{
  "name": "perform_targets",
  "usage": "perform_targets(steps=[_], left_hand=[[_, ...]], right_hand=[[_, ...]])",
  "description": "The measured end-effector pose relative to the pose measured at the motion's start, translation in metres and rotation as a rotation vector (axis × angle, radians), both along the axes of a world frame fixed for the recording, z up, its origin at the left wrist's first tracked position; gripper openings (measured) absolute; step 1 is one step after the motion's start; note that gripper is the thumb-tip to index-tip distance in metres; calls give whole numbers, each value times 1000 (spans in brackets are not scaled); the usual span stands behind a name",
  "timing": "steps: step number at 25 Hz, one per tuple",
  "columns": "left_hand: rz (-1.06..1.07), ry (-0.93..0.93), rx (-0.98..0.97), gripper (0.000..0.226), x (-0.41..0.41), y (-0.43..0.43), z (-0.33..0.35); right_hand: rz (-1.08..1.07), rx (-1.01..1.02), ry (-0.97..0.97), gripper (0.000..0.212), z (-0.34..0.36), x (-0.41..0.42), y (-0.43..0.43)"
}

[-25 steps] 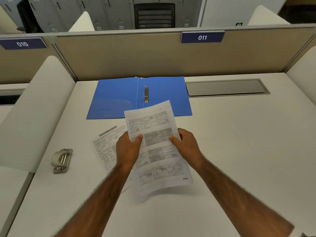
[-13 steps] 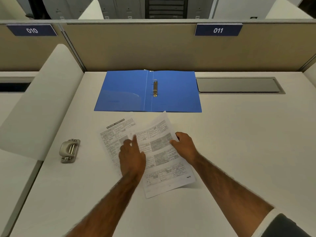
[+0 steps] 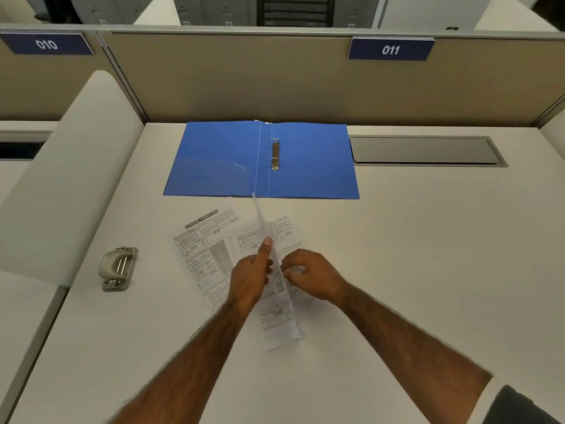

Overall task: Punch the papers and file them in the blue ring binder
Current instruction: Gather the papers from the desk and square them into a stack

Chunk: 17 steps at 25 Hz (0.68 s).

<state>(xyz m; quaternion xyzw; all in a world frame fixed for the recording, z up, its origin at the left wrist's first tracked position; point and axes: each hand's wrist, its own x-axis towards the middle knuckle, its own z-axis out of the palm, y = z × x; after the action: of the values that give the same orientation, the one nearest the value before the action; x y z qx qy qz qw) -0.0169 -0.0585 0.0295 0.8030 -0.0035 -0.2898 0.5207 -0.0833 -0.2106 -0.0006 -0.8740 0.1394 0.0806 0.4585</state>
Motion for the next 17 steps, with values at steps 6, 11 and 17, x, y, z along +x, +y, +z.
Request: perform_targets(steps=[6,11,17], left_hand=[[-34,0,118,20,9,-5,1],[8,99,29,20,10,2,-1],[-46,48,21,28,3,2,-5]], right_hand=[[186,-394,-80,35,-8,35,-14],[168,-624,168,93,-8,77,-44],[244,-736,194,86,-20,83,-51]])
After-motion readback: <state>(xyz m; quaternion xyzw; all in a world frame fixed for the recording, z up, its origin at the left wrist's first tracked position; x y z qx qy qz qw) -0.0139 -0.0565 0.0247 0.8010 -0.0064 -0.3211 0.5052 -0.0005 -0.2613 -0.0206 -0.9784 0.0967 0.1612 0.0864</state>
